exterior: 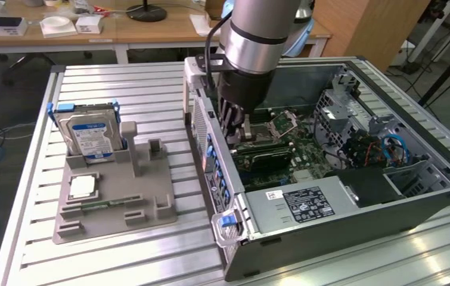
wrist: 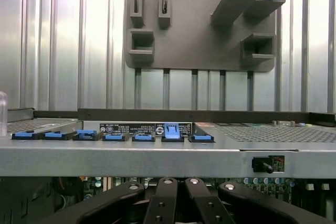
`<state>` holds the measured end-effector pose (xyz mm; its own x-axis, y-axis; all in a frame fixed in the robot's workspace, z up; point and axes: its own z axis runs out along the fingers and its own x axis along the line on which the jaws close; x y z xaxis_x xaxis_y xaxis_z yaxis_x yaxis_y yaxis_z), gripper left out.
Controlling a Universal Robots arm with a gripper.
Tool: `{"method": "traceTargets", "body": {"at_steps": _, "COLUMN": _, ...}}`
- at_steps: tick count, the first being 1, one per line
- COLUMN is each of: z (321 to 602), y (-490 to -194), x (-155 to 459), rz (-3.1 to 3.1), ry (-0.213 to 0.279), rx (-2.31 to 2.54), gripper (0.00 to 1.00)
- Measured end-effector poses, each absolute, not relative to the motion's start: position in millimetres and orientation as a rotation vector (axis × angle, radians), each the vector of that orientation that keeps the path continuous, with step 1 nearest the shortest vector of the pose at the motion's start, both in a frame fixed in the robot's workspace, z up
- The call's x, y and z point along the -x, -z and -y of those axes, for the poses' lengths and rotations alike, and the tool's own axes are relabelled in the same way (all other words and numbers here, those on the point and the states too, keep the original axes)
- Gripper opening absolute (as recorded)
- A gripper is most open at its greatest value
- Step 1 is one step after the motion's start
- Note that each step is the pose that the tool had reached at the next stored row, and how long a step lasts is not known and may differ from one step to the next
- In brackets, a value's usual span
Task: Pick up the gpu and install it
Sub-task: 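Press down on the gpu until it lock into place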
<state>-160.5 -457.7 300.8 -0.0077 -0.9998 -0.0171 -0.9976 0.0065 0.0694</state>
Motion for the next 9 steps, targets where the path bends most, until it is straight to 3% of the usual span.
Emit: {"method": "traceTargets", "body": {"at_steps": 9, "z": 458.0, "y": -296.0, "x": 160.5, "rz": 2.203, "ry": 0.092, "rx": -2.187, "gripper": 0.11}}
